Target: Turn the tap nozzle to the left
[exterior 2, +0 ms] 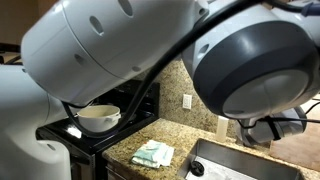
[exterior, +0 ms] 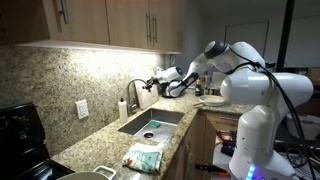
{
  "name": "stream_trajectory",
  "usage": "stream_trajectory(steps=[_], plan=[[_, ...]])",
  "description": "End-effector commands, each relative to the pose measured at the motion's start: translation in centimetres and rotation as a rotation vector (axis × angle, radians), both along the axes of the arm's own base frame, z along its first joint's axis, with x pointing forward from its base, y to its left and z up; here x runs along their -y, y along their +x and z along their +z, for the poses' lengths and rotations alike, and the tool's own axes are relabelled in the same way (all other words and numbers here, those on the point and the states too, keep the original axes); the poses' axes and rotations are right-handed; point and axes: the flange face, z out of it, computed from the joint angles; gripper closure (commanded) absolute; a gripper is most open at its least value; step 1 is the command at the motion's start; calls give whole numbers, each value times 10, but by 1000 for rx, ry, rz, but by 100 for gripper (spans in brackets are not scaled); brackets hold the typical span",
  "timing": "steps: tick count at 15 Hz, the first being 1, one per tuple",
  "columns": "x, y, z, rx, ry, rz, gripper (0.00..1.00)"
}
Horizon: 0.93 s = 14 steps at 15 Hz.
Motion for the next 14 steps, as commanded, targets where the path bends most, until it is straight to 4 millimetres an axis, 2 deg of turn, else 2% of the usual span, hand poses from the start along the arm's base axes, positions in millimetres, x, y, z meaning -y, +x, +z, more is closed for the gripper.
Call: stream_trajectory(steps=[1,6,11,14], plan=[[-4,12,-10,-1,0,4,0],[-40,-6,-22,-40,62,78,0],[-102,-22,-52,-105,134,204,0],[-112,-26,-55,-119,138,224,0]])
